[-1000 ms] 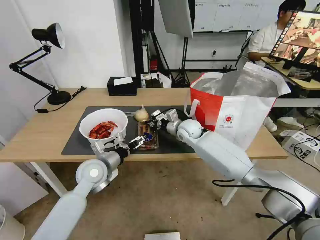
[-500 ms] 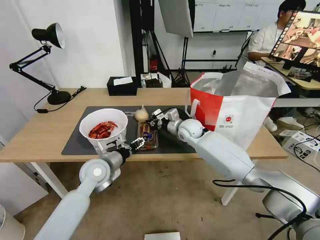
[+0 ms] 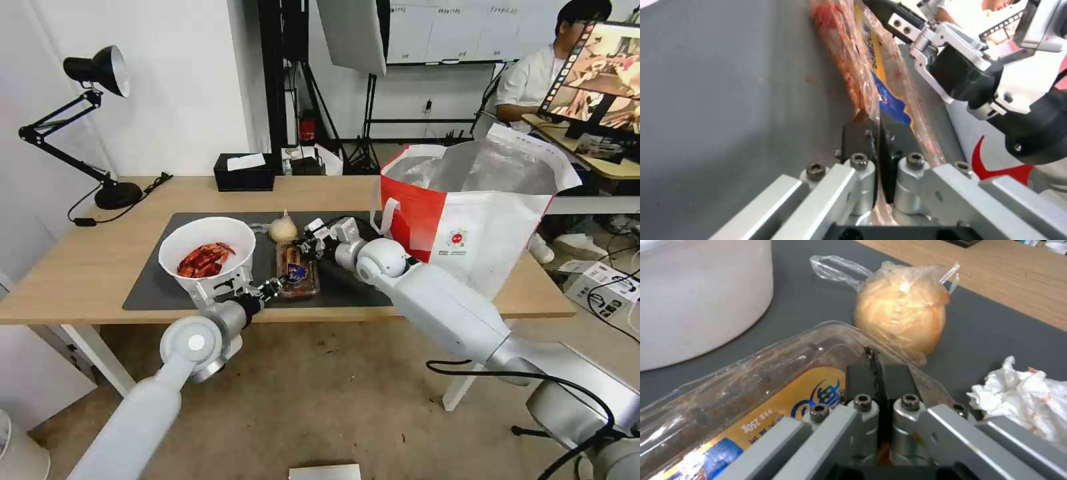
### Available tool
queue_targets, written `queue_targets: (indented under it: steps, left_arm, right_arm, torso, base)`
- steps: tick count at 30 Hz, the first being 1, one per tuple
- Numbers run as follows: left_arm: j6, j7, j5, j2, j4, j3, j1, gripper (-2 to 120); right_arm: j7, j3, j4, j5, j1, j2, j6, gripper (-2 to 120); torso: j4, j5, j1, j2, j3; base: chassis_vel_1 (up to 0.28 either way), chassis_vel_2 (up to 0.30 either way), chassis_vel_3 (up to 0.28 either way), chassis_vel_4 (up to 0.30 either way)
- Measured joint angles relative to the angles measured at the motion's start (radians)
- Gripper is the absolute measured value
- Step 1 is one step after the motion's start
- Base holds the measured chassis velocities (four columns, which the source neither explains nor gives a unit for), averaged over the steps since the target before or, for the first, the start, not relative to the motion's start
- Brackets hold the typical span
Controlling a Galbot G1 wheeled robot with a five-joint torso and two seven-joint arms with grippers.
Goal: Pick up the trash from the table and place it into the takeout bag.
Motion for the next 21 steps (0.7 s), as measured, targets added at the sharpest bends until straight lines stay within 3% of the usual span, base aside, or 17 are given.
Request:
queue_targets:
  steps: [11,15,21]
  left_arm:
    - [-0.005,0.003,0.008,0.001,-0.008,-0.01,0.017,0]
    - [-0.008,0.005,0.007,0.008,-0.017,-0.015,0.019,0]
    - [-0.015,0.006,0.006,0.009,-0.025,-0.016,0.022,0]
  right_arm:
    - [0.004,0.021,0.036,0.021,-0.012,-0.008,0.007,0]
    - [0.032,0.063,0.142,0.077,-0.05,-0.043,0.05,0]
    - [0.142,0.118,0.341,0.144,-0.133,-0.137,0.132,19]
  torso:
    - [0.0002,0.0,0.0,0.0,0.0]
    - [0.0001,0.0001,0.0,0.0,0.0]
    - [0.0,0.0001,0.0,0.0,0.0]
  base:
    - [0.0,0.0,0.0,0.0]
    - [0.0,0.0,0.0,0.0]
    - [0.0,0.0,0.0,0.0]
